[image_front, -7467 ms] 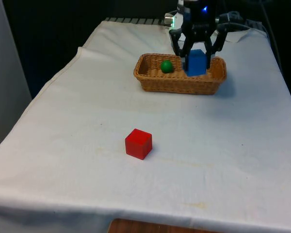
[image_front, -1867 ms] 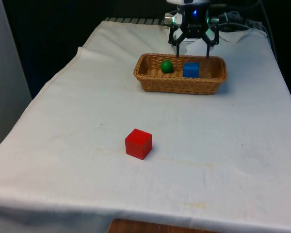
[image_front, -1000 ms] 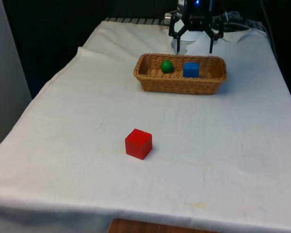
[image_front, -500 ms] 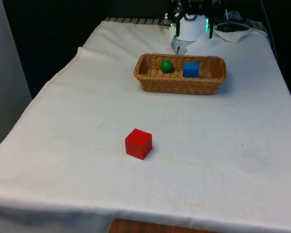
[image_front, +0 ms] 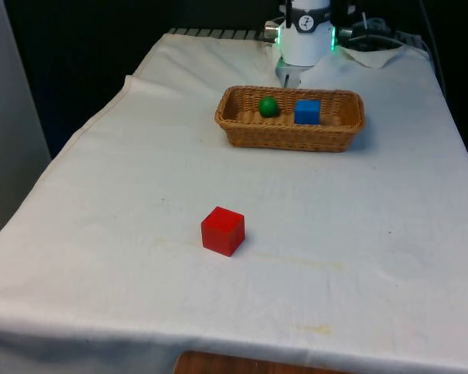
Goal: Place all non-red objects into the basket.
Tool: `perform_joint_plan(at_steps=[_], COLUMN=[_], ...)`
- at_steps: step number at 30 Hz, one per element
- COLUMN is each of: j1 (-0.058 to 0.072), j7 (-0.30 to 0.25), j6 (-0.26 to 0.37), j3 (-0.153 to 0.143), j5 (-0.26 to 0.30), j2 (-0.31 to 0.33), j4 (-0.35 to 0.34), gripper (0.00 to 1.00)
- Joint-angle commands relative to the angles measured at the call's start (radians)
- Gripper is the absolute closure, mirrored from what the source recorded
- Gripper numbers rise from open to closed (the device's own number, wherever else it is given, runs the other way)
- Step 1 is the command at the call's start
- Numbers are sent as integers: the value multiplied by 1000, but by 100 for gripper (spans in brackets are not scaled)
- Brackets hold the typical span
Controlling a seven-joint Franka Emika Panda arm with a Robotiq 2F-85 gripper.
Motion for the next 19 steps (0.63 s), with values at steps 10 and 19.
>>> perform_joint_plan(at_steps=[10,19], j1=[0,0], j7=[-39,-75], j6=[-77,-102], j3=[10,17], j5=[-7,-6], j2=[-47,-61], j4=[35,49], gripper=[0,0])
